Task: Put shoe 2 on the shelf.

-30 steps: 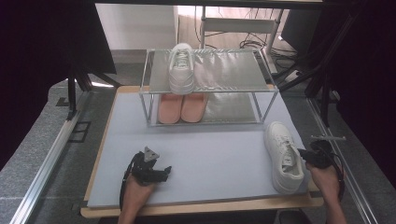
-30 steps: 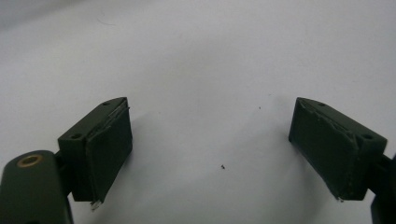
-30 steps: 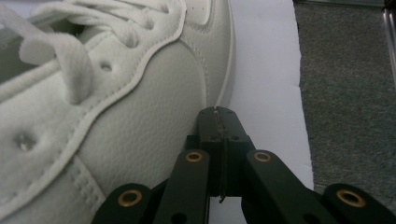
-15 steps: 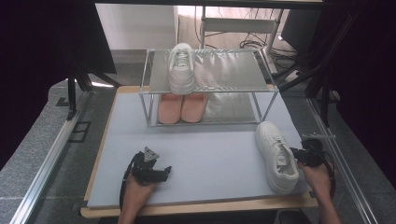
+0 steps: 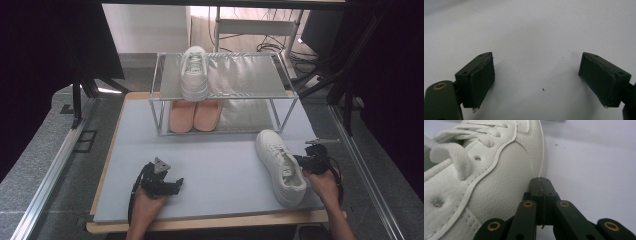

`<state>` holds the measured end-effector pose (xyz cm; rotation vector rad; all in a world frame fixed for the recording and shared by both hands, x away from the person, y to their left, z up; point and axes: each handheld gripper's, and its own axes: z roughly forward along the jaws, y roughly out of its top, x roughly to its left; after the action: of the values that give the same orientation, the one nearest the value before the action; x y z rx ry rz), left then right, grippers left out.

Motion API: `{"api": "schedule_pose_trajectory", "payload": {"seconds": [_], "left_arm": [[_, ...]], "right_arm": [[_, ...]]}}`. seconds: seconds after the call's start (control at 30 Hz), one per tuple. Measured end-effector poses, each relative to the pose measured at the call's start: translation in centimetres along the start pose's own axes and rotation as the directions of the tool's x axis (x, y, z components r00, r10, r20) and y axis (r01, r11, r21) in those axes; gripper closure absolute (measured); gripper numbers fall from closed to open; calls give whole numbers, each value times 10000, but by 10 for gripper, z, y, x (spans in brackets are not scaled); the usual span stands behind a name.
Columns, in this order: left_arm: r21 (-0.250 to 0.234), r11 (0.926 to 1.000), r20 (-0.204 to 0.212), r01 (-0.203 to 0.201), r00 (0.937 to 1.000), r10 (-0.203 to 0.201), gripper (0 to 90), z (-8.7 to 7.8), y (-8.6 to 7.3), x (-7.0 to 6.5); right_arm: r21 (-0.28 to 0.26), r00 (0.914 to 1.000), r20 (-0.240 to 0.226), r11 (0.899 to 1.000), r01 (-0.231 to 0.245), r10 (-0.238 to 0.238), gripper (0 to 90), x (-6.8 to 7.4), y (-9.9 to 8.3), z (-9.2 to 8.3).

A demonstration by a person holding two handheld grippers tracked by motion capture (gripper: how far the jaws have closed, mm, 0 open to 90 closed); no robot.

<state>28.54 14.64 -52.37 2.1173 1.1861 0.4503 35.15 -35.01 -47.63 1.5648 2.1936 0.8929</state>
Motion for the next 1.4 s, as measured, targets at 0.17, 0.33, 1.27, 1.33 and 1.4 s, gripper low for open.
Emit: {"api": "schedule_pose_trajectory", "payload": {"seconds": [0.17,0.33,1.27,1.33,1.4], "left_arm": [[12,10000,1,-13,10000,13,135,0,0,0],[6,10000,3,-8,10000,8,135,0,0,0],[-2,10000,3,-15,10000,15,136,0,0,0],[-2,10000,0,-19,10000,19,136,0,0,0],[0,10000,0,-18,10000,18,136,0,0,0]], "right_arm": [[75,9992,-289,9996,271,-268,900,13,7,8],[161,9959,-669,9979,626,-614,900,26,15,17],[236,9511,-2036,9700,2421,-2325,900,84,46,43],[166,9520,-2026,9712,2377,-2295,900,80,44,36],[111,9540,-1989,9729,2312,-2244,882,77,43,30]]}}
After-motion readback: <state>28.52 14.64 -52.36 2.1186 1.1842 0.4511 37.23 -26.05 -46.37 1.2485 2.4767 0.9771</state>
